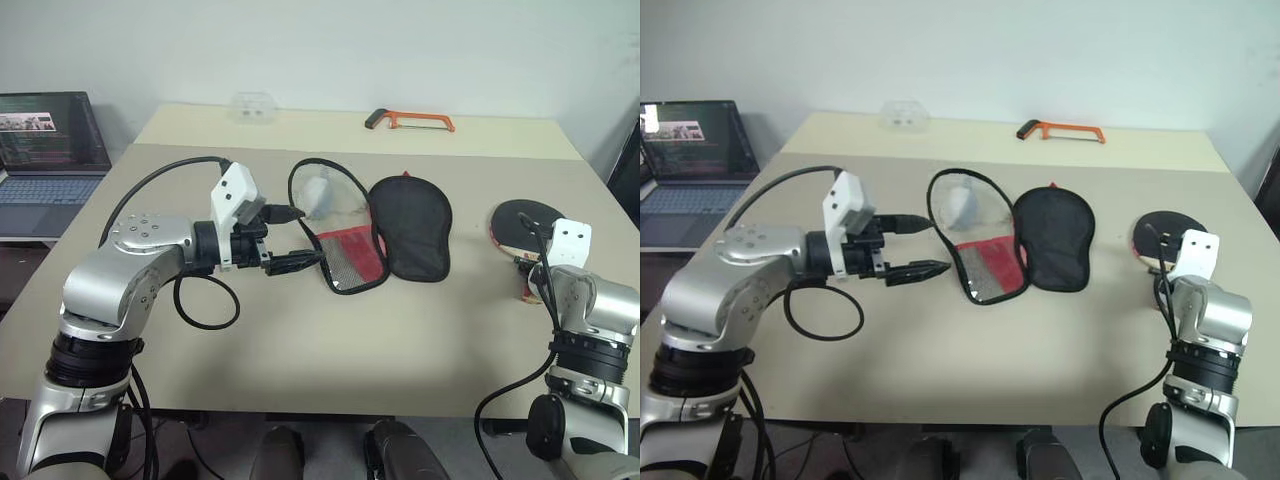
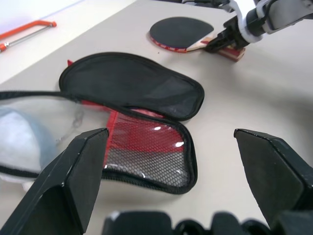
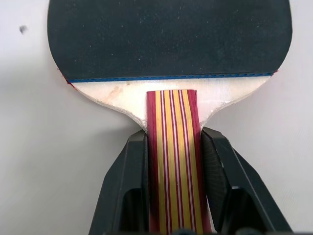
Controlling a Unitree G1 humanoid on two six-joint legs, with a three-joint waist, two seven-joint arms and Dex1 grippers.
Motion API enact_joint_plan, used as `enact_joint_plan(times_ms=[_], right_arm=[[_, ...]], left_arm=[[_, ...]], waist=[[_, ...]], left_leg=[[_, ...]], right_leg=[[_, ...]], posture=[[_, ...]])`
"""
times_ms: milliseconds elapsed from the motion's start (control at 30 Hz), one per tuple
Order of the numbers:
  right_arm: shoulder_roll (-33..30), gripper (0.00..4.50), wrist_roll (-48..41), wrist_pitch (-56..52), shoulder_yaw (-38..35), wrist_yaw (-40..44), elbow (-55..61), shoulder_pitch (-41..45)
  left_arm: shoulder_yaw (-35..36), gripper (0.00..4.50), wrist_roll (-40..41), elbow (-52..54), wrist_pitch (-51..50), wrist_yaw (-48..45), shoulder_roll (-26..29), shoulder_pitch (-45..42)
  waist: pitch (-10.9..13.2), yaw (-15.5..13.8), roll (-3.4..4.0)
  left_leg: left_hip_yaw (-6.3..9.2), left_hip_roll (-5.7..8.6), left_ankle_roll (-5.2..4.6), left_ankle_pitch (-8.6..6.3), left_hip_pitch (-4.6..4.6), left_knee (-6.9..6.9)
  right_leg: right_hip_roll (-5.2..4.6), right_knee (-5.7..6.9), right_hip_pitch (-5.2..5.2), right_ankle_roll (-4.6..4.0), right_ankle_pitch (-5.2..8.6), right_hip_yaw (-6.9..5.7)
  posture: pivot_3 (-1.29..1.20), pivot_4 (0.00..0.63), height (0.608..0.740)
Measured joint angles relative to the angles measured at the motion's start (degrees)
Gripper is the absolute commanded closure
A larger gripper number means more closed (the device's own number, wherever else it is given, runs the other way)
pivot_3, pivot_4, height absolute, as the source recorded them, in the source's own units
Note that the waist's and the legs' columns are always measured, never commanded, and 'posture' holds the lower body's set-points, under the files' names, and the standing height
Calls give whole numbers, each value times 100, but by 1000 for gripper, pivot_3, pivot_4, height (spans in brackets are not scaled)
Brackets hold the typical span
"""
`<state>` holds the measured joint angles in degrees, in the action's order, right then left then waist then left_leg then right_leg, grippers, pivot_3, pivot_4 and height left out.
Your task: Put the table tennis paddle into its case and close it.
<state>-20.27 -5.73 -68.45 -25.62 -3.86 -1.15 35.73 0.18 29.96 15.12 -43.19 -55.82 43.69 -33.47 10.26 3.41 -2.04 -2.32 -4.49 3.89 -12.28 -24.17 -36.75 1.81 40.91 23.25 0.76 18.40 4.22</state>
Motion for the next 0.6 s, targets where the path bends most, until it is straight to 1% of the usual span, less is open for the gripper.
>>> enact_joint_plan(times_ms=[133, 267, 367, 467, 600], right_arm=[[89, 3402, -6, -362, 2, -121, 420, 601], [523, 3402, -13, -715, 75, -261, 840, 1166], [956, 3402, -11, -920, 234, -371, 939, 1514], [1524, 3402, -11, -1099, 294, -496, 1022, 1800], [2269, 3402, -10, -1294, 446, -625, 1229, 1872]], left_arm=[[-2, 0, -37, -14, 49, -2, 1, 2], [-3, 0, -74, -20, 104, -1, 1, 4], [-19, 0, -86, -23, 111, -5, 1, 5], [-76, 0, -110, -41, 114, -7, 2, 9], [-85, 0, -97, -42, 108, 6, 0, 10]], waist=[[4, 2, 6], [4, -1, 6], [4, -4, 7], [4, -18, 7], [4, -26, 7]], left_leg=[[1, -5, 1, 0, -9, 15], [1, -6, 2, 1, -20, 34], [1, -7, 2, 1, -28, 35], [3, -7, 2, 1, -38, 35], [10, -7, 2, 2, -68, 32]], right_leg=[[4, -5, 10, -9, 1, -2], [4, -10, 27, -13, 3, -3], [3, -8, 36, -14, 3, -4], [2, -8, 42, -15, 3, -10], [1, -2, 74, -16, 3, -12]], posture=[[0, 150, 740], [0, 150, 740], [0, 150, 740], [0, 150, 740], [0, 150, 740]])
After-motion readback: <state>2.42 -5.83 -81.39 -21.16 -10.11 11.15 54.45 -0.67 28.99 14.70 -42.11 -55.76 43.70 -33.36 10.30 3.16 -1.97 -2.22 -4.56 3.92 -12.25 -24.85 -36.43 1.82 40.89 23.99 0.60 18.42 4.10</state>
